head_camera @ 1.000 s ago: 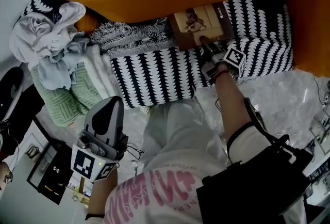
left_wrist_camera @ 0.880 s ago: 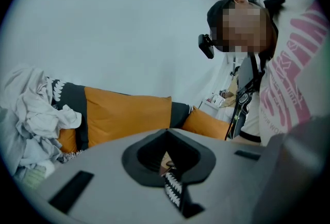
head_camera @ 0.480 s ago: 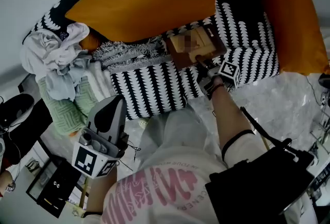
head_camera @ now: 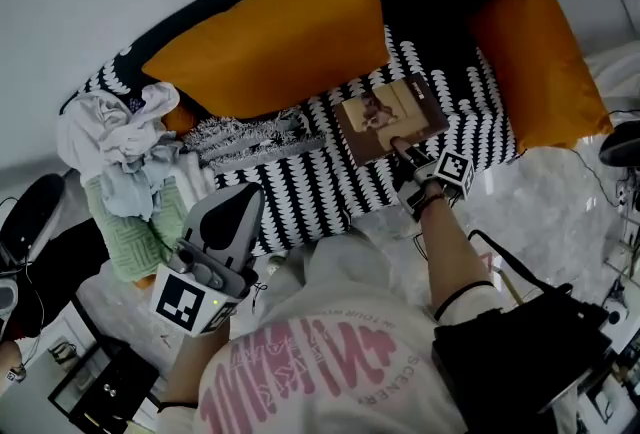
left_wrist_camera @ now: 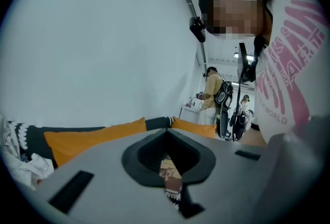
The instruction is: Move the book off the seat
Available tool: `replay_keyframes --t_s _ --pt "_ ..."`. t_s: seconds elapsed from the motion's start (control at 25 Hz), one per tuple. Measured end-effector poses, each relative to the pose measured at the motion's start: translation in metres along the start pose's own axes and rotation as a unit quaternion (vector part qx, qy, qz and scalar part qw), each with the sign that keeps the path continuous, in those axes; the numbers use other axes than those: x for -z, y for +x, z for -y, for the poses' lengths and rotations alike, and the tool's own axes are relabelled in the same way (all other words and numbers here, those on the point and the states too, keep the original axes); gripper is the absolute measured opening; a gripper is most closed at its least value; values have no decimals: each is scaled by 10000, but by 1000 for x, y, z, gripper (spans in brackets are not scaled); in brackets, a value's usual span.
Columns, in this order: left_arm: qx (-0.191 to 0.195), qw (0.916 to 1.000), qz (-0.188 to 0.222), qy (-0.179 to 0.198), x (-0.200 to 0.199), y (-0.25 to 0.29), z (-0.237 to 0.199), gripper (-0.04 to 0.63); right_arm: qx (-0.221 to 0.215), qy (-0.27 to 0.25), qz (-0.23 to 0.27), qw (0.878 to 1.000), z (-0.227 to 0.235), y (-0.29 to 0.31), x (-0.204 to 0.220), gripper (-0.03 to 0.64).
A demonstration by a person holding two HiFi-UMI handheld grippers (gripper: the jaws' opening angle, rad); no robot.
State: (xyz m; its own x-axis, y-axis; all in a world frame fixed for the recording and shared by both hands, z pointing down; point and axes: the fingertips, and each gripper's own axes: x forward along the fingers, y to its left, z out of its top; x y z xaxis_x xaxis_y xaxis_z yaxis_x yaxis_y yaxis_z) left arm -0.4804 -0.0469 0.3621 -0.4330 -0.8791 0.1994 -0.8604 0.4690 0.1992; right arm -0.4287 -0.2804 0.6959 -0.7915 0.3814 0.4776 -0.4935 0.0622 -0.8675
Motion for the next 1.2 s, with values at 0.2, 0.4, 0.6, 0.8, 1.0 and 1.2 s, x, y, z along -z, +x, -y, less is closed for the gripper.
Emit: replay_keyframes --t_s 0.2,0.4,0.6,0.8,1.0,1.2 --pt "164 9992 144 337 -5 3 8 8 -660 -549 -5 9963 -37 -8 -2 158" --pt "114 9993 356 93 -9 2 3 8 -1308 -819 -144 9879 -84 -17 9 158" --pt "136 9980 568 246 -20 -4 6 8 -1853 -1025 -143 9772 -130 -33 21 158" --pt "267 9964 746 301 -27 -8 13 8 -2313 -1251 -33 9648 -167 -56 35 158" --pt "363 9958 781 316 -30 -12 6 8 -2488 -1438 16 9578 -192 -67 52 158" --pt "598 9949 755 307 -30 -18 -4 8 -2688 -1620 56 9495 -215 -76 81 158"
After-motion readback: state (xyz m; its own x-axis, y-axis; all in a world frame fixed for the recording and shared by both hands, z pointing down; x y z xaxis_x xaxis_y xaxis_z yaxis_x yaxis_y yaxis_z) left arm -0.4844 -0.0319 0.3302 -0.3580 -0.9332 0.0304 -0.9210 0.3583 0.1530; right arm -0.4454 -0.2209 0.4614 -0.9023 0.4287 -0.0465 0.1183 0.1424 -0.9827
